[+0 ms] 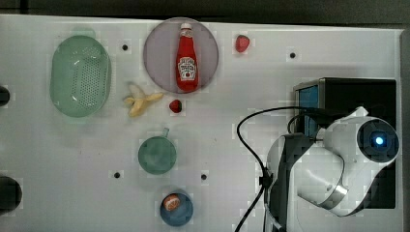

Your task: Flap open oven.

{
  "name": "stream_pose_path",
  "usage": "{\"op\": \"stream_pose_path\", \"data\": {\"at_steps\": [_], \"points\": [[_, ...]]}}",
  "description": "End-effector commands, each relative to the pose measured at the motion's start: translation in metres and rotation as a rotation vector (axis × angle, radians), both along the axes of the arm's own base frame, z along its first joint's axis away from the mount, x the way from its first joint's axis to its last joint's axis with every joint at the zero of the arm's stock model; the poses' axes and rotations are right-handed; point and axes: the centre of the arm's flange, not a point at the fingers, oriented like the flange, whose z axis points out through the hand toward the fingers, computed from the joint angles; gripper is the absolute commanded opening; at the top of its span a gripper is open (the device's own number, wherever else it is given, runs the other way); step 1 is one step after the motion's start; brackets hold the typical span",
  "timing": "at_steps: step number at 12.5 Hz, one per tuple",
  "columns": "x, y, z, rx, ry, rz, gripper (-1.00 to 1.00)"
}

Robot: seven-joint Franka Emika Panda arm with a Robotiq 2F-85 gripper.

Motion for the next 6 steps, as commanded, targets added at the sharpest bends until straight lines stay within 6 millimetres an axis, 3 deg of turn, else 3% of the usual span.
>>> {"op": "stream_pose_path", "data": {"at_steps": [1, 6], "points": [[0.006, 0.006, 0.007, -0.022, -0.064, 0.058, -0.65], [0.007, 0.011, -0.005, -0.036, -0.06, 0.041, -0.65]]}}
